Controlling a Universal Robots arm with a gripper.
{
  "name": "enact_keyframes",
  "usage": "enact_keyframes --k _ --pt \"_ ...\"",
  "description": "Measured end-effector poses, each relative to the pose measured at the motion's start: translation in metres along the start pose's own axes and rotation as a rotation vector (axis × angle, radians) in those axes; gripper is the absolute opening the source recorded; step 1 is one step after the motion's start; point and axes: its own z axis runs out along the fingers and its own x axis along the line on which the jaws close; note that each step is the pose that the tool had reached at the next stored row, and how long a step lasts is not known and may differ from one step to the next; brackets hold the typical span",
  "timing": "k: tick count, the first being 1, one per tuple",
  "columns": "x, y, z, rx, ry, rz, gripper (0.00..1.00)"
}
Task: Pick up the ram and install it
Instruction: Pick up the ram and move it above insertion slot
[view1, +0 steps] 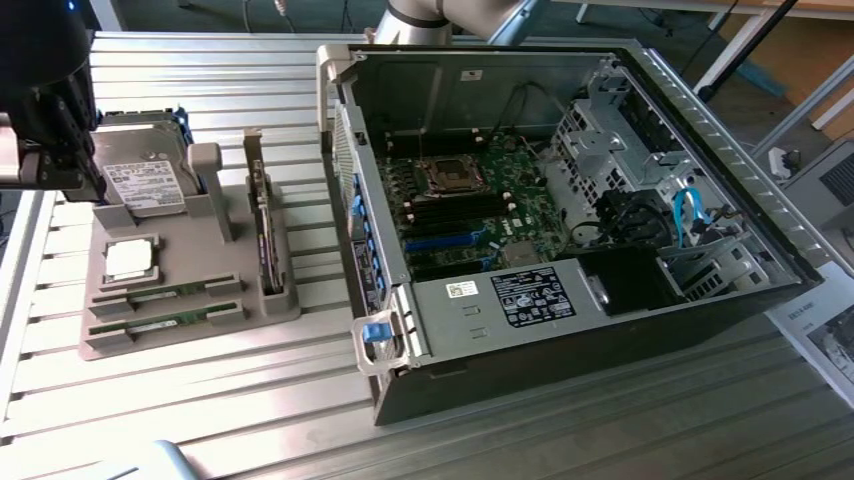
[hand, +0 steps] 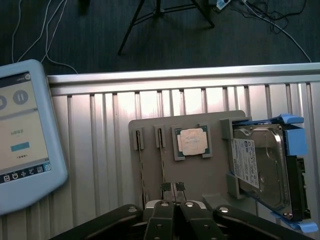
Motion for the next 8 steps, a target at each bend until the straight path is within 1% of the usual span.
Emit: enact_keyframes --k 2,8 --pt "0.0001 -0.0001 0.0009 -0.0014 0.0003 0.000 0.10" --pt "0.0002 -0.0001 0.0011 -0.0013 0.0000 0.000 0.10"
